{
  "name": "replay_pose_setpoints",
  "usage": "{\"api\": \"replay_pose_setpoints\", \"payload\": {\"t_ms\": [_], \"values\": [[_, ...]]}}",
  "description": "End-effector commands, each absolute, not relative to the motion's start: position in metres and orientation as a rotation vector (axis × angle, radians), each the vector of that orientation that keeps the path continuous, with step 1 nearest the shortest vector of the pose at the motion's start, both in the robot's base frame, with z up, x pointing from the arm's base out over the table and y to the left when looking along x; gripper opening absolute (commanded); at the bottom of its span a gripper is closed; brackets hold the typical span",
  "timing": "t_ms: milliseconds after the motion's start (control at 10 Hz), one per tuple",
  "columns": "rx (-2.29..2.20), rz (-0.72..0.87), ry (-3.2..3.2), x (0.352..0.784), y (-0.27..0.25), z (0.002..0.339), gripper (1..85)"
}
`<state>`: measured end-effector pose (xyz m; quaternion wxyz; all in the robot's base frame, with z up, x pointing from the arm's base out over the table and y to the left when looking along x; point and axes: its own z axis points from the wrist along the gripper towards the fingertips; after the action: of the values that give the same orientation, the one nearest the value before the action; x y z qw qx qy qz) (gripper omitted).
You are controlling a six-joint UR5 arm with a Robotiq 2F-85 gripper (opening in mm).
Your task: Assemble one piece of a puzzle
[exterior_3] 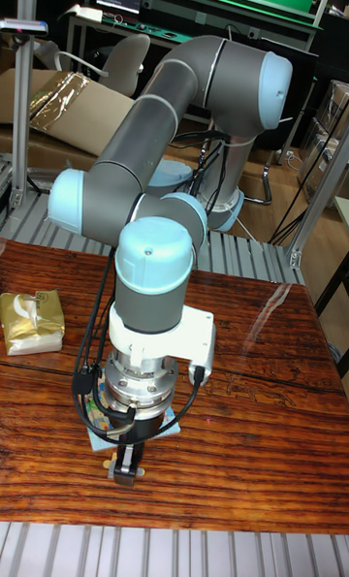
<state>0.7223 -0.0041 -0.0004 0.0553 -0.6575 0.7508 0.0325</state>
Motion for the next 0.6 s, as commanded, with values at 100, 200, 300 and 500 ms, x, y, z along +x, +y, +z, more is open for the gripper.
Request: {"api": "replay_pose_setpoints", "payload": {"t_ms": [100, 200, 300, 500], "values": [[-1.953, 0.107, 2.298, 0.7242, -0.0017, 0.0029, 42.0], [-1.945, 0.106, 2.303, 0.7248, -0.0013, 0.0042, 41.3], [-1.940, 0.097, 2.308, 0.7260, -0.0022, 0.0063, 40.7], [-1.918, 0.091, 2.319, 0.7275, -0.0033, 0.0092, 38.3]]}}
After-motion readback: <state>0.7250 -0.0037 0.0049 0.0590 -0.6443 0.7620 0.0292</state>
